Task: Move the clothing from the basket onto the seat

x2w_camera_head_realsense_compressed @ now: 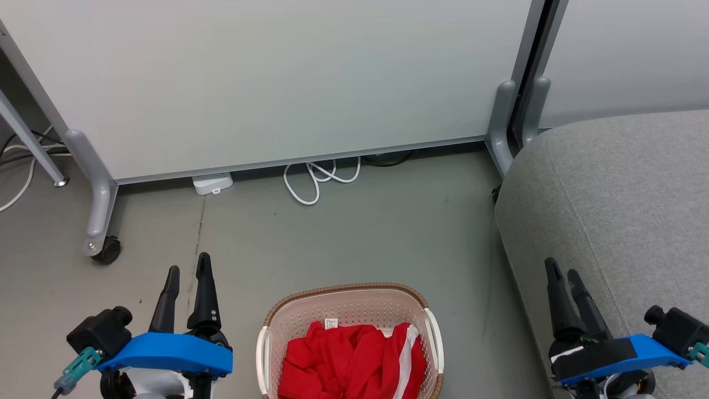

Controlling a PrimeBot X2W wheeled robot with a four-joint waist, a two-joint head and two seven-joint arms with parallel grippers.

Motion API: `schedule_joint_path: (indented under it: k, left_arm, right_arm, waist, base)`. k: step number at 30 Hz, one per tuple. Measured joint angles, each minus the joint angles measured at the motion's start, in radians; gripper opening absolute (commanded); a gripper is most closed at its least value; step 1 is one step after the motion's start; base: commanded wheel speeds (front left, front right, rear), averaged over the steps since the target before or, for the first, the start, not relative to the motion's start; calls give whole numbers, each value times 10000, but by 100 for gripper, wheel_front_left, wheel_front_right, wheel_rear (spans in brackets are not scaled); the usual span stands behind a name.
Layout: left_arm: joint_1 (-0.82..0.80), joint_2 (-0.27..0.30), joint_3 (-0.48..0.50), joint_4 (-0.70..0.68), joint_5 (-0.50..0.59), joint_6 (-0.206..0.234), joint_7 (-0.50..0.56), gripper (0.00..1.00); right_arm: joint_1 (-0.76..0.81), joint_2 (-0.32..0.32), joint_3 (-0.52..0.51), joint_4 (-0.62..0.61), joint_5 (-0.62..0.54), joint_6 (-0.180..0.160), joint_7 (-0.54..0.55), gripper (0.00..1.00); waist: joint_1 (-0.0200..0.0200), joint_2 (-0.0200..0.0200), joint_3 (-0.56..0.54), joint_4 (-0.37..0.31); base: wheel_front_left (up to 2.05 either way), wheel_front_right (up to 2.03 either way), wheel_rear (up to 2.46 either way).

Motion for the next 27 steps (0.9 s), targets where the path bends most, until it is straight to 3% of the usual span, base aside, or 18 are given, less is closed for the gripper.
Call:
schedule_joint_path:
  k: [27]
  left_arm:
    - [-52, 148, -625, -17, 2892, 173, -713, 100]
  right_arm:
    - [-1, -19, 370, 19, -2949, 2, -713, 100]
  waist:
    - [0, 0, -26, 26]
  base:
    - [0, 0, 0]
